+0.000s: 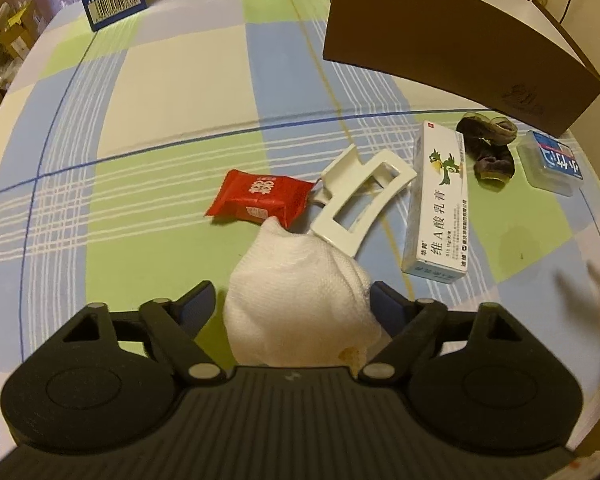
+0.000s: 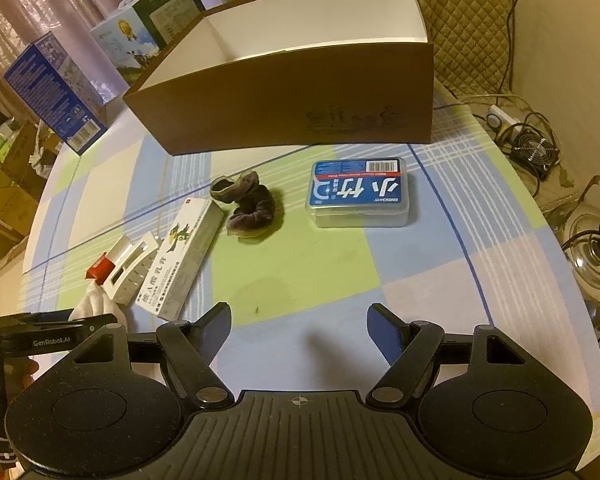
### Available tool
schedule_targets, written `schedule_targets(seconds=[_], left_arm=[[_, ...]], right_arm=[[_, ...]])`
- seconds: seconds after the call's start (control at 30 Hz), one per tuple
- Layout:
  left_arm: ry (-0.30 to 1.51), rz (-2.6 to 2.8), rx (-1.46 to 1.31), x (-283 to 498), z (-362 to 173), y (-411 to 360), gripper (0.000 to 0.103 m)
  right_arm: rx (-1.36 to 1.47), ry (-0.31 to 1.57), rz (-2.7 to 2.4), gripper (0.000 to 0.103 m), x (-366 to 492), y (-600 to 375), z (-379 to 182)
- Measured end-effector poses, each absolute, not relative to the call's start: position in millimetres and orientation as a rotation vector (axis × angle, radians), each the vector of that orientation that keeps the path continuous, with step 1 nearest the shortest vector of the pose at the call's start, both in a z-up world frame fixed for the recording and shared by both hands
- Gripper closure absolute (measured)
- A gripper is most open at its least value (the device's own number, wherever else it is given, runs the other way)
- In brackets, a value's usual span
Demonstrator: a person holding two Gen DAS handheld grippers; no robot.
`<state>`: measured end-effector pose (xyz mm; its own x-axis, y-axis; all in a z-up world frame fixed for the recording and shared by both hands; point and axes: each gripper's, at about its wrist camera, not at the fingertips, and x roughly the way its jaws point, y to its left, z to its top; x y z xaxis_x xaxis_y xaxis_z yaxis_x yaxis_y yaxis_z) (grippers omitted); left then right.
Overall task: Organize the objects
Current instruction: 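Grasp the white towel with the left tool while the right tool approaches the blue toothpick case, then lift the white towel with the left tool while the right tool grasps the blue toothpick case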
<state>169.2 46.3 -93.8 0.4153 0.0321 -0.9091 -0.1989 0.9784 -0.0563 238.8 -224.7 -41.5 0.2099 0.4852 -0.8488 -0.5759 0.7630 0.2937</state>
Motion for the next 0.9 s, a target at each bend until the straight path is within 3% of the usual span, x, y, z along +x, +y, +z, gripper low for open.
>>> schedule_targets(seconds=[0.1,0.17,0.33,0.9], left_arm=[[1.125,0.136,-0.163,168.5,-92.6,42.2,0.038],[1.116,0.130,-0.147,167.7,-90.7,38.9,0.054],[1.097,0.113,-0.145,163.7,-80.5,38.7,0.078],[1.038,0.300,-0.211,146.9,-46.0,71.8,0.081]], right_arm=[[-0.097,1.142,0.734,0.031,244.2,-224.1,-43.0],[-0.099,1.138,0.734,0.031,247.7,-223.5,-43.7],[-0.113,1.129,0.732,0.031,259.9,-220.7,-46.1],[-0.111,1.014,0.866,0.031,352.4,-190.7,-69.5]])
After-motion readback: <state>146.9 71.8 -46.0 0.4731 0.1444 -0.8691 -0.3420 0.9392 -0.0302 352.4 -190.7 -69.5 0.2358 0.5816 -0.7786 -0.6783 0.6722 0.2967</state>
